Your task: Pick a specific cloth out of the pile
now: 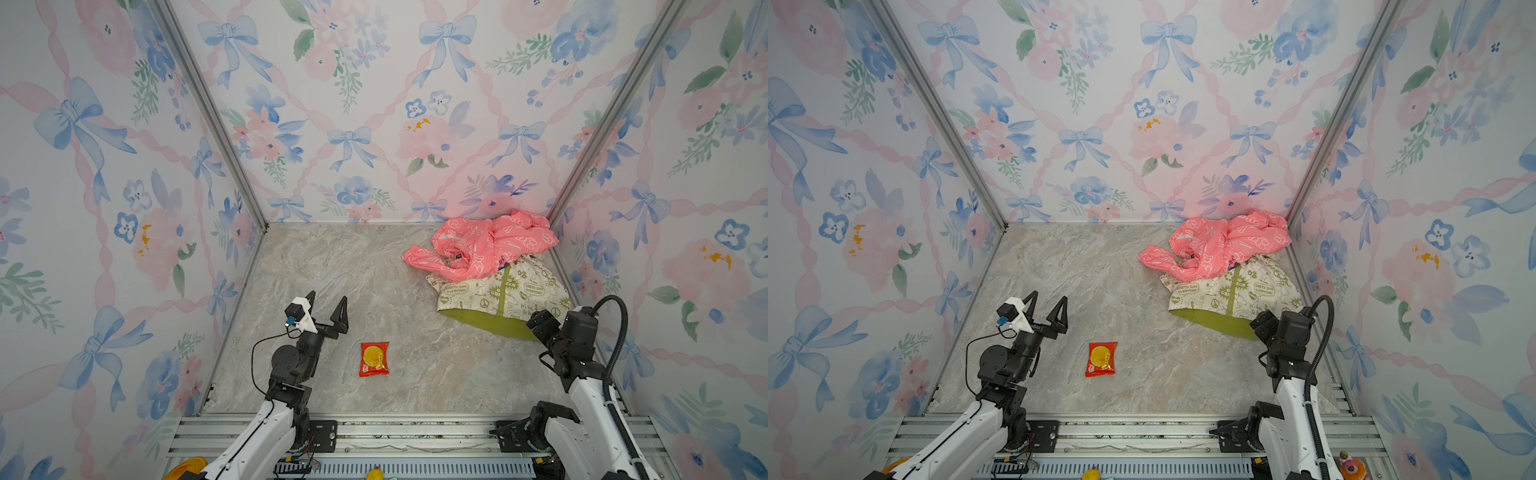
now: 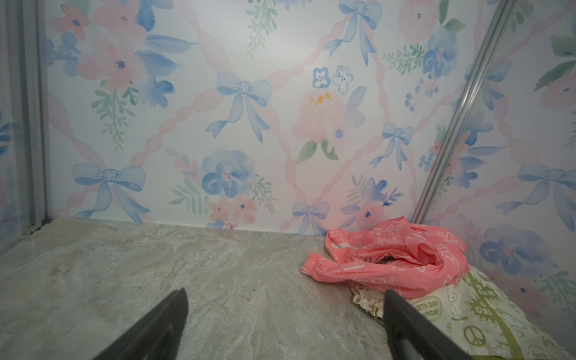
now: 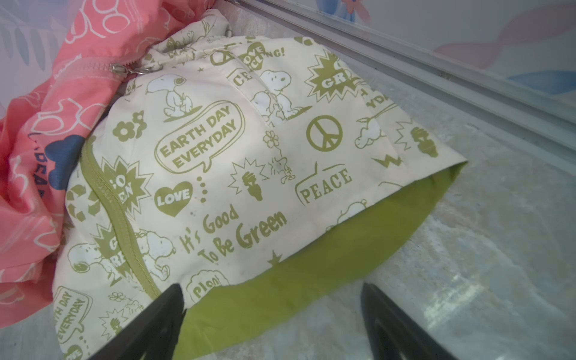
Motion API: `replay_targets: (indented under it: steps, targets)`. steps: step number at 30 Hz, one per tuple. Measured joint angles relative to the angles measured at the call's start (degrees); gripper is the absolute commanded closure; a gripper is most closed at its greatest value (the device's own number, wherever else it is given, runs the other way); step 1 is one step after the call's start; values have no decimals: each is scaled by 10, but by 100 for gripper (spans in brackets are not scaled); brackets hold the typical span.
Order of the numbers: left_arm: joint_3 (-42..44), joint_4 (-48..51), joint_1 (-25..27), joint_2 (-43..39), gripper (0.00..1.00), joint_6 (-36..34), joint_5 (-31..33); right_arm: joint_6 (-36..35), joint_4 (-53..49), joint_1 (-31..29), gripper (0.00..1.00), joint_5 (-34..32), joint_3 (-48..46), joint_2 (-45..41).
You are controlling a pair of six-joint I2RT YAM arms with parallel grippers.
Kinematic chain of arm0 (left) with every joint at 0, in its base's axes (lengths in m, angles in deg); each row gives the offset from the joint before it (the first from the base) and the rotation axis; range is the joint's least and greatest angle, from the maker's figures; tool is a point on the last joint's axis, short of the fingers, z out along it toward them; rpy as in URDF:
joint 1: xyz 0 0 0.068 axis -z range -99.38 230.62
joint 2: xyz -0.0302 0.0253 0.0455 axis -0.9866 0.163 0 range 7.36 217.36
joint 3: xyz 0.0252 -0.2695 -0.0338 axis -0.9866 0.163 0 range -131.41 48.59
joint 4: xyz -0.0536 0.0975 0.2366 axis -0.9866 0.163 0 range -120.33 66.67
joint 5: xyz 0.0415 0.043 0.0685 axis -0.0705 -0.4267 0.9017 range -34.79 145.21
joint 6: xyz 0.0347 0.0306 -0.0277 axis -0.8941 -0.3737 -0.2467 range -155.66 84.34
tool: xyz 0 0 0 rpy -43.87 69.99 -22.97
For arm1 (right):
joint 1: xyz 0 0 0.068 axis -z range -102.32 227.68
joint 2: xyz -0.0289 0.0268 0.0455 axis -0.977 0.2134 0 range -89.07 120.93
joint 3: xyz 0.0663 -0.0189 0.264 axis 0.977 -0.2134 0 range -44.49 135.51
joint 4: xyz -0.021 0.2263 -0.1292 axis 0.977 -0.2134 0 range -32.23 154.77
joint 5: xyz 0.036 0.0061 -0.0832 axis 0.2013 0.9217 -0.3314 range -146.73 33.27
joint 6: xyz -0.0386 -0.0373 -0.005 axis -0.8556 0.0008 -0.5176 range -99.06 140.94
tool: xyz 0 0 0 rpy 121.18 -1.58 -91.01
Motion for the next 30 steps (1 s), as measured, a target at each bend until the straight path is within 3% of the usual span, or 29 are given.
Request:
replay_targets:
  steps: [6,16,24,27,30]
  targets:
    - [-9,2,8,9,2,21,-25,2,-30,11,28,34,-1,17]
    - [-10,2,14,9,2,41,-41,7,-11,40,33,66,-2,52]
    - [-10,2,14,2,2,58,-49,33,45,53,24,109,-1,112]
    - [-9,2,14,-11,2,64,-49,44,54,54,6,116,-1,135]
    - [-7,2,14,-24,2,68,-49,64,66,55,1,126,-1,158]
